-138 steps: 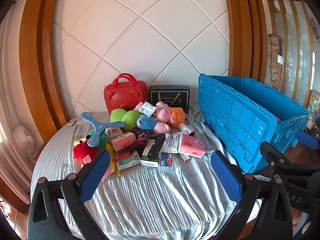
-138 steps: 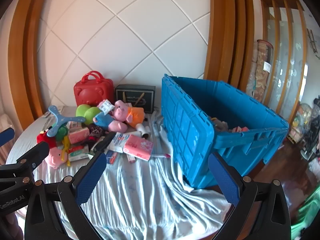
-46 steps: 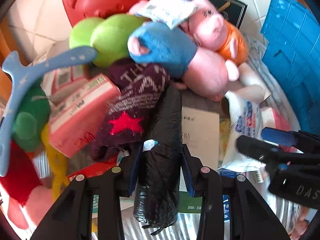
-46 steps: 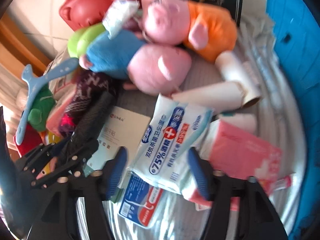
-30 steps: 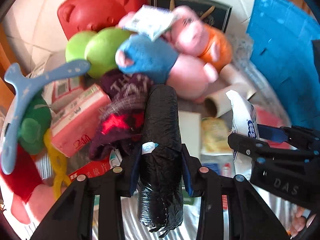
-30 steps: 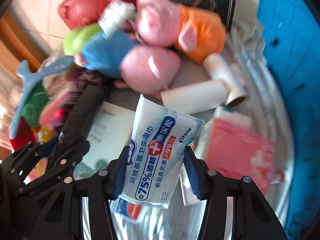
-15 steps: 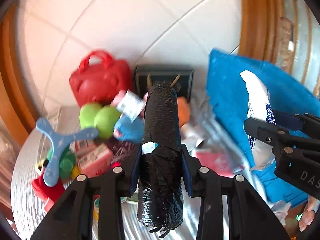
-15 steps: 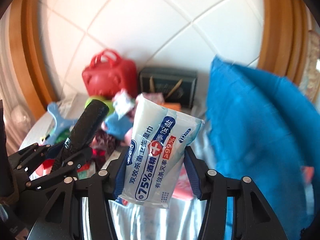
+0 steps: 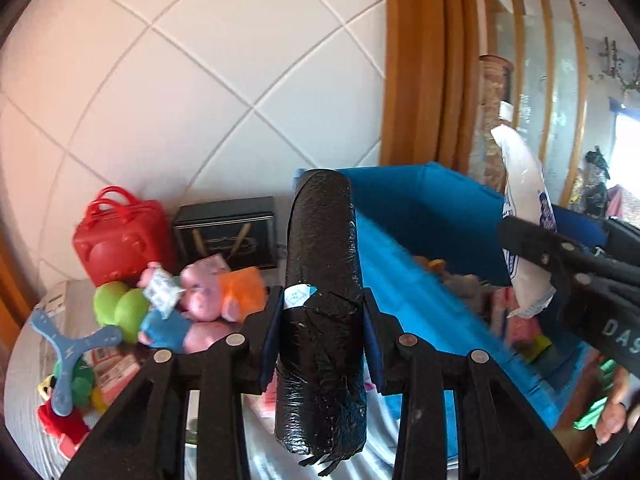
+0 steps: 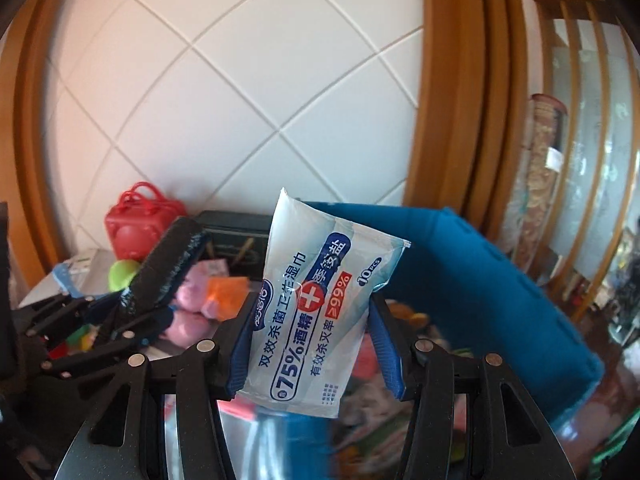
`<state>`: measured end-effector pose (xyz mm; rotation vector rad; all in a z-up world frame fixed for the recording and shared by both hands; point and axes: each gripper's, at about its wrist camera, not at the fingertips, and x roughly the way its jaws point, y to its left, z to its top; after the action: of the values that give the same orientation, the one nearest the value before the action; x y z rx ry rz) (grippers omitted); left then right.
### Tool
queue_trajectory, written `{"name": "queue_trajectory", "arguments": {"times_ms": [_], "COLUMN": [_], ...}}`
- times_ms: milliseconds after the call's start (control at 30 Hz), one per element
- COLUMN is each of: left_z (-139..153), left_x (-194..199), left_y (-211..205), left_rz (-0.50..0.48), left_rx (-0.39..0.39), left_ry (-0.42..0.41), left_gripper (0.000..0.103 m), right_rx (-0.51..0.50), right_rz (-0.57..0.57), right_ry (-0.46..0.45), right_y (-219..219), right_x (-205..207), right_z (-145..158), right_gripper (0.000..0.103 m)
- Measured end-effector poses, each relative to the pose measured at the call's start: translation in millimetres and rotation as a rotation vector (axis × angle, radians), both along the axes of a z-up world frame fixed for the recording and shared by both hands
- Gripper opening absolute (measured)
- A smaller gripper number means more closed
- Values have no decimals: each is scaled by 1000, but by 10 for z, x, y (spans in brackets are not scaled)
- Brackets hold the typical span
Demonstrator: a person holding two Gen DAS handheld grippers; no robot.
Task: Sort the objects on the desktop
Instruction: 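Carry the black bag and wet-wipe pack into the blue crate and release both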
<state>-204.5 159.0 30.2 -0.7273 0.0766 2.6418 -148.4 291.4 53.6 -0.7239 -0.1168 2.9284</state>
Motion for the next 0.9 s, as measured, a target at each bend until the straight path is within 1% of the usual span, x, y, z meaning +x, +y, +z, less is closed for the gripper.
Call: {"name": "queue_trajectory", "arguments": {"times_ms": [100,267,400,500,567,633,800,900], "left_z": [82,166,101,-26,-61,-35,-35,-68], "left_x": [-30,-92,-156,-178,-186,-177,-110,-117], "left_y": [383,1093,1626,1917,2009,2040,2186,2238], "left_rz": [-45,-108,-116,-130,-144,-147,-136,-124], "left_rx": [0,-10,-57,-101,-122,-104,-142,-168], "left_ry": [-20,-85,-151,-213,-236,-246,-212,-214], "left_gripper": [35,35,35,35,35,35,35,35], "right_rx": [39,60,77,74,80,86,94,92], "right_rz": [-54,-109,-127,-117,-112,-110,-90,-80], "right_ry": [-24,-111,-172,-200,-216,-232,-256,-264], "right_y": [414,1180,1692,1943,2077,2138,2238,2271], "right_x": [15,-76,-128,-162,-187,-214,-257,-264], "right_z": [-6,-148,-356,-509,-595,-667,-780,-833], "right_gripper": [52,52,52,52,52,52,53,53]}}
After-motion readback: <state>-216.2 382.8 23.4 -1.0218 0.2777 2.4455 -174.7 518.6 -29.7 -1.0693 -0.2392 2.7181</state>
